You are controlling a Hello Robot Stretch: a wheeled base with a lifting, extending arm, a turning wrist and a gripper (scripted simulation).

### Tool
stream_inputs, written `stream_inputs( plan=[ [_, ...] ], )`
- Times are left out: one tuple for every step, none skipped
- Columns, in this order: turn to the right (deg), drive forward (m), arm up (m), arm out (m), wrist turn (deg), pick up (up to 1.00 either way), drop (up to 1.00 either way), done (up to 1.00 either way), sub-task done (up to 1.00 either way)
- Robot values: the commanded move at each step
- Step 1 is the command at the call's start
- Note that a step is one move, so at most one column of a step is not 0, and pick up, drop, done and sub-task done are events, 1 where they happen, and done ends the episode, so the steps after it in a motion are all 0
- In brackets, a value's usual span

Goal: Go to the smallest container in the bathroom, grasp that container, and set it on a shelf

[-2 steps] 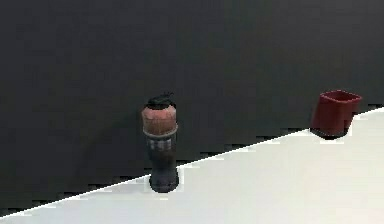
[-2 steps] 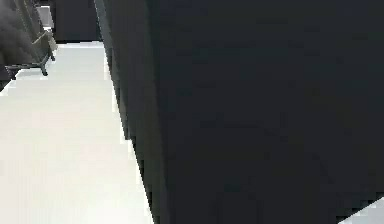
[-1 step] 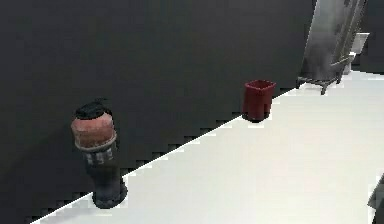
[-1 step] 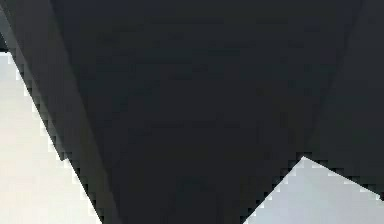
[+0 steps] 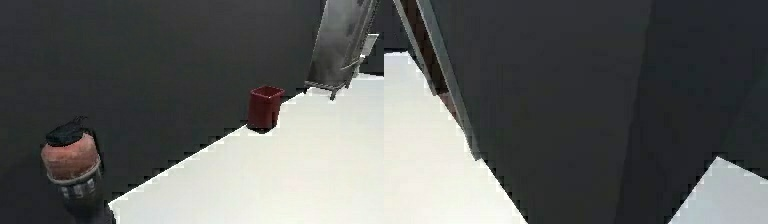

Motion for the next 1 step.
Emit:
stream_inputs(
  plan=[
    [30.0,0.00,0.00,0.00,0.0,0.00,0.00,0.00,0.00]
  ],
)
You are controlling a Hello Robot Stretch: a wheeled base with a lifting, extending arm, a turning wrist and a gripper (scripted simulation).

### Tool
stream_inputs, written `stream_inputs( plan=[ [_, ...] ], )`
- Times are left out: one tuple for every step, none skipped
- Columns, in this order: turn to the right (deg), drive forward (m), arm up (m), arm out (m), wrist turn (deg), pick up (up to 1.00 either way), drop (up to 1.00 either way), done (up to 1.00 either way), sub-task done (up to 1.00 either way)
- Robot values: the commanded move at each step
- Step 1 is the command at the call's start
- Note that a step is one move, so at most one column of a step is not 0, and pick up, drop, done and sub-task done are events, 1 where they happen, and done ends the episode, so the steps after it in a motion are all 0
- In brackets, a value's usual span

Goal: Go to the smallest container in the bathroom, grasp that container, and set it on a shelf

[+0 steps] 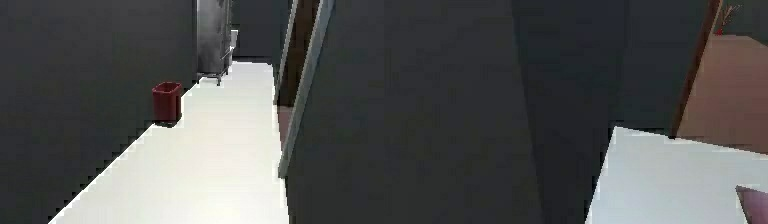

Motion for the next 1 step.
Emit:
stream_inputs(
  plan=[
    [0.0,1.00,0.00,0.00,0.0,0.00,0.00,0.00,0.00]
  ],
)
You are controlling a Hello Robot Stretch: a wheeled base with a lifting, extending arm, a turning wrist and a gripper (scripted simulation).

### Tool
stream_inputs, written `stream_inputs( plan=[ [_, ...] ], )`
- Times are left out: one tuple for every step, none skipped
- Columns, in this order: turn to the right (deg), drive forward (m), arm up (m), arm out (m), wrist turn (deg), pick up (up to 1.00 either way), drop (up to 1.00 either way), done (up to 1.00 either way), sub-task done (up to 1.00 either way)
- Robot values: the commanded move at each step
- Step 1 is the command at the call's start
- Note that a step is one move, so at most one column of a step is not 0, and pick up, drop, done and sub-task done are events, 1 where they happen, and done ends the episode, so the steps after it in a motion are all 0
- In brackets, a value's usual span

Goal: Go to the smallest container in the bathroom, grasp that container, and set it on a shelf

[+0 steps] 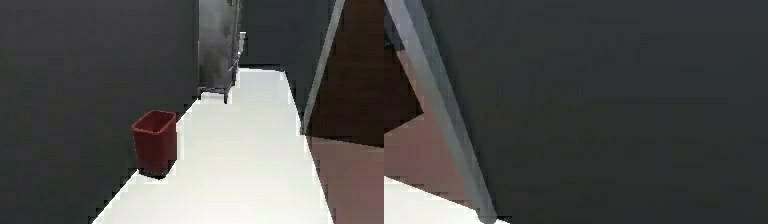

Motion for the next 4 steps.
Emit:
stream_inputs(
  plan=[
    [0.0,0.80,0.00,0.00,0.0,0.00,0.00,0.00,0.00],
    [24.0,0.00,0.00,0.00,0.0,0.00,0.00,0.00,0.00],
    [0.0,1.00,0.00,0.00,0.0,0.00,0.00,0.00,0.00],
    [0.0,1.00,0.00,0.00,0.0,0.00,0.00,0.00,0.00]
  ],
)
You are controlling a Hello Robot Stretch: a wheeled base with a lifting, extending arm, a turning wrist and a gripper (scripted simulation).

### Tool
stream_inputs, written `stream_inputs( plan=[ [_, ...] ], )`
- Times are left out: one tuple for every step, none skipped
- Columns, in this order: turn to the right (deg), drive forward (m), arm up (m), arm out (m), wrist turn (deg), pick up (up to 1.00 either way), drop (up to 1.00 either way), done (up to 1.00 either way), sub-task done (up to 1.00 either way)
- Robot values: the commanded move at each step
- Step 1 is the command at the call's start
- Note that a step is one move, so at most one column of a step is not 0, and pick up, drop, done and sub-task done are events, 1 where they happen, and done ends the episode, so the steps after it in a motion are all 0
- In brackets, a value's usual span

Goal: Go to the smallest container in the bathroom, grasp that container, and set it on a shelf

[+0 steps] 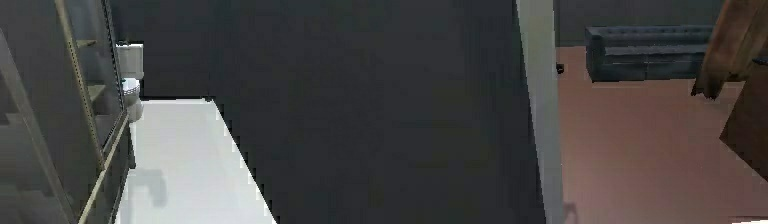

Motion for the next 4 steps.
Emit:
stream_inputs(
  plan=[
    [3.0,0.00,0.00,0.00,0.0,0.00,0.00,0.00,0.00],
    [0.0,0.55,0.00,0.00,0.0,0.00,0.00,0.00,0.00],
    [-6.0,0.00,0.00,0.00,0.0,0.00,0.00,0.00,0.00],
    [0.0,1.00,0.00,0.00,0.0,0.00,0.00,0.00,0.00]
  ],
)
